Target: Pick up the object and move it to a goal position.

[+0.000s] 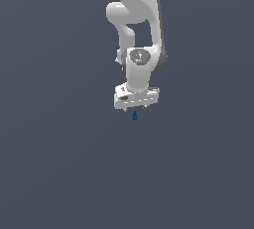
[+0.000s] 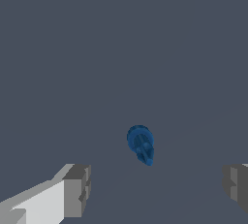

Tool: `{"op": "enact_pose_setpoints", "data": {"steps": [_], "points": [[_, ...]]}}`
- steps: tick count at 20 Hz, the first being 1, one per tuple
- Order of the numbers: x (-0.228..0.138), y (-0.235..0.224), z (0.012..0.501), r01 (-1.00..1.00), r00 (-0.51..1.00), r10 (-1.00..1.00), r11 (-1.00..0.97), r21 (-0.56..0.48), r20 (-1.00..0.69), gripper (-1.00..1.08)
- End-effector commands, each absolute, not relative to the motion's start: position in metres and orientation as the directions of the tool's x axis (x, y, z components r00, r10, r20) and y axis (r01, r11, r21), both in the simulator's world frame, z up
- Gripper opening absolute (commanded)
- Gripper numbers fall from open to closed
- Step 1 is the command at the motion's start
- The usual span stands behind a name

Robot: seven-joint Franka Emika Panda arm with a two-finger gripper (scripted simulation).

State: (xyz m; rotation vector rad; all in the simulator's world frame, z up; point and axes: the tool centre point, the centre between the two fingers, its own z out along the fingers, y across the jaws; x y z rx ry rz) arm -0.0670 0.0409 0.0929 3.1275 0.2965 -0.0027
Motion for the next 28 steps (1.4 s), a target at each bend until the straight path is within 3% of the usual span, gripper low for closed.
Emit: {"op": "enact_pose_setpoints", "data": {"steps": [1,17,18,28], "points": [[-0.067,0.041,0.092,0.188,0.982,0.188,-0.982,0.000,-0.001,1.00],[-0.068,0.041,0.042,0.190,0.982,0.190,-0.982,0.000,0.000,1.00],[-0.068,0.041,0.042,0.190,0.982,0.190,-0.982,0.000,0.000,-1.00],[-0.068,0.041,0.042,0.190,0.982,0.190,-0.982,0.000,0.000,-1.00]]}}
